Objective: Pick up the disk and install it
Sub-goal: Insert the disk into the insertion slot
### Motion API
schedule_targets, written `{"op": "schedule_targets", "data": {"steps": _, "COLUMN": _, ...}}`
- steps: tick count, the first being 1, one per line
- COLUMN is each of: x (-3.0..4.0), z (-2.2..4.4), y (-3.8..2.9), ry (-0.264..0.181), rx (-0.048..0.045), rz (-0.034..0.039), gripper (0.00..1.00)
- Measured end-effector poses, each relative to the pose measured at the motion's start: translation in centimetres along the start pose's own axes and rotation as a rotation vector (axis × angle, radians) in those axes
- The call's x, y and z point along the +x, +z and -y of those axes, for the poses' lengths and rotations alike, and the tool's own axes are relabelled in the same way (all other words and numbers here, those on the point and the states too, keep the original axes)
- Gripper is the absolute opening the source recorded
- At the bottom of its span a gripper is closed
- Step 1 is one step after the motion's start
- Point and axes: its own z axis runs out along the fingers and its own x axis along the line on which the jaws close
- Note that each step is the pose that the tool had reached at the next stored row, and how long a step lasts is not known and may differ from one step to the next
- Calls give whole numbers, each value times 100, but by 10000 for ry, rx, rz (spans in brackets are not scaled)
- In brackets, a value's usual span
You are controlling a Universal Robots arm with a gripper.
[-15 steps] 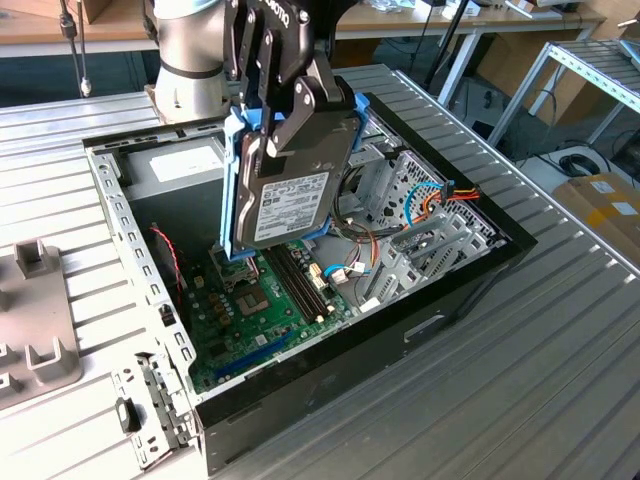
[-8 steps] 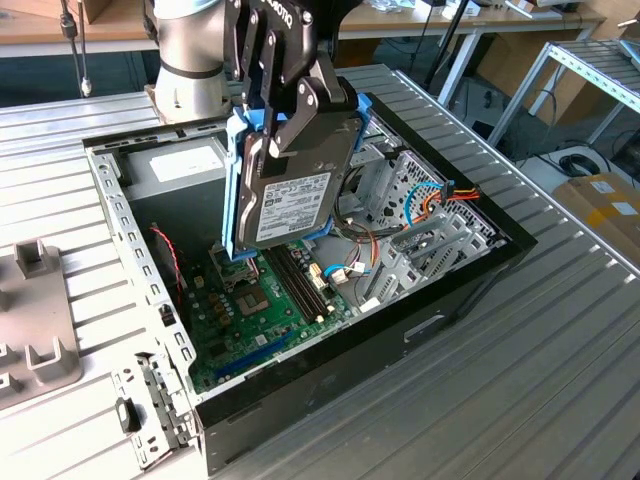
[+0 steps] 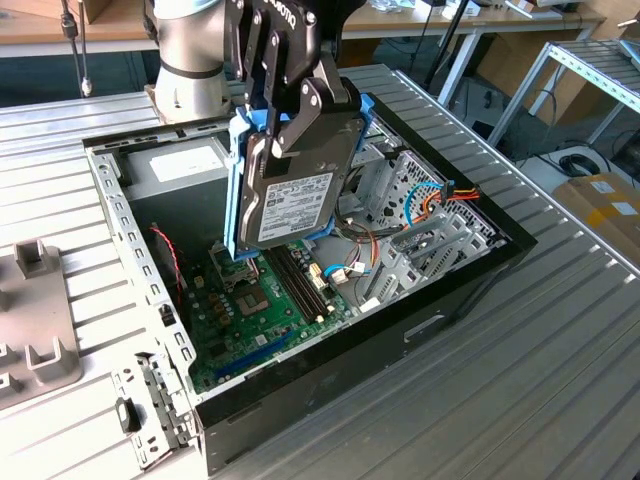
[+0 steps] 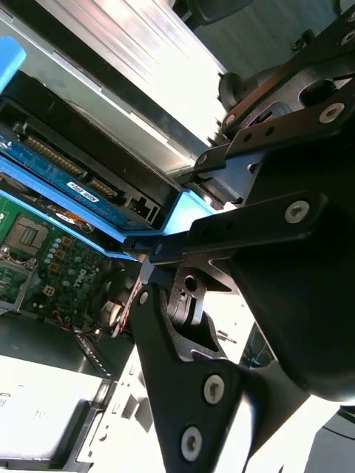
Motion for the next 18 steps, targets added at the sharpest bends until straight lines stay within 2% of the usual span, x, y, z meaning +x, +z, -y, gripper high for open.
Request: {"op": "schedule_targets", "data": {"steps": 18, "x": 18, "z": 37, "y": -1, "ry": 0, "rx": 0, "rz": 0, "gripper": 37}}
